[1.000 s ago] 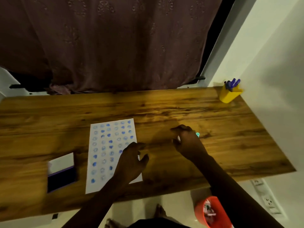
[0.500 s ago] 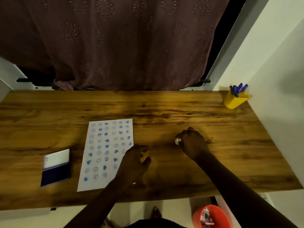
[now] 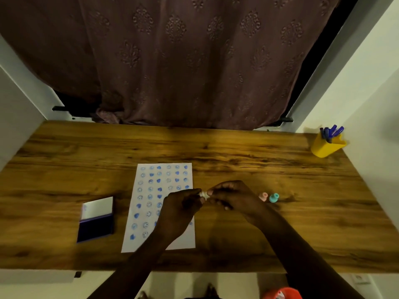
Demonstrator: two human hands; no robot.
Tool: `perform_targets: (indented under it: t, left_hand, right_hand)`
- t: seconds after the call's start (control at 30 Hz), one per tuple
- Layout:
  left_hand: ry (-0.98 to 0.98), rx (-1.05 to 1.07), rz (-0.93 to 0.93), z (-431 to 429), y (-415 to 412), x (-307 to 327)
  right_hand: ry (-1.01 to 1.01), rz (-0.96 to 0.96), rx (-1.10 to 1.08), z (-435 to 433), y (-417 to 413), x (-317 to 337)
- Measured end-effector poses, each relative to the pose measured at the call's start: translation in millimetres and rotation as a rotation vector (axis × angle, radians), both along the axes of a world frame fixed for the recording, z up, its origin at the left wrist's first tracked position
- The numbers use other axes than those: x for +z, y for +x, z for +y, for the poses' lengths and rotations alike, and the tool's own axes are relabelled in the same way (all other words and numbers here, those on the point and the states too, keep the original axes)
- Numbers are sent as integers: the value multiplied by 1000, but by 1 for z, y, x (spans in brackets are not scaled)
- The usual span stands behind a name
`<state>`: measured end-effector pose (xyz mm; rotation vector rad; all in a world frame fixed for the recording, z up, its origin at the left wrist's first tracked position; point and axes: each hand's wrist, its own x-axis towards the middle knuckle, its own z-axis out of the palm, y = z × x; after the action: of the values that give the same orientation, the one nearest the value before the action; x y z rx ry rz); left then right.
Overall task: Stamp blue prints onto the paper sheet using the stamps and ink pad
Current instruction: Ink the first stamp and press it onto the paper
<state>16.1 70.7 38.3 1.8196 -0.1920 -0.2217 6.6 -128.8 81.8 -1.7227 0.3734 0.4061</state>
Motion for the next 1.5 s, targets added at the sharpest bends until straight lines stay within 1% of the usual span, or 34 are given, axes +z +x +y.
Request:
perform_targets:
  t: [0.1,0.23,0.43,0.53,0.6,0.7,0.77,0.9,0.97,1.1,1.27,1.5]
  left_hand:
    - [-104,51,-8,21,-2,0]
    - [-148,67,-28,54,-5,4]
    - [-212,131,0,107,-2,-1]
    - [-138,177,-11,135,0,-1]
    - [-93,220,15,154,2,0]
    - [-59,342,82,193,1,-8]
    - [-72,402,122,221,-2,-14]
    - [58,454,-6,273,-8,-16]
    - [74,481,-33,295,-8,-18]
    - [96,520,-5,321,-7,-26]
    - [51,552,74,334,-7,-35]
    - [73,501,59,336,0,-40]
  right_hand:
    - [-7,65,4,25,3,-1]
    - [-84,107,131,61,8,-6]
    - [-84,-22,301,112,25,-7]
    - [-130,-76,367,140,36,-9]
    - [-173,-117,398,155,42,-10]
    - [-284,-210,443,181,52,-15]
    - [-391,-269,474,199,57,-21]
    - [-550,-384,562,239,56,-33]
    - [-652,-444,641,258,55,-43]
    - [-755,-418,714,284,56,-61]
    - [-800,-422,751,296,55,-76]
    - [-815,-388,760,305,55,-79]
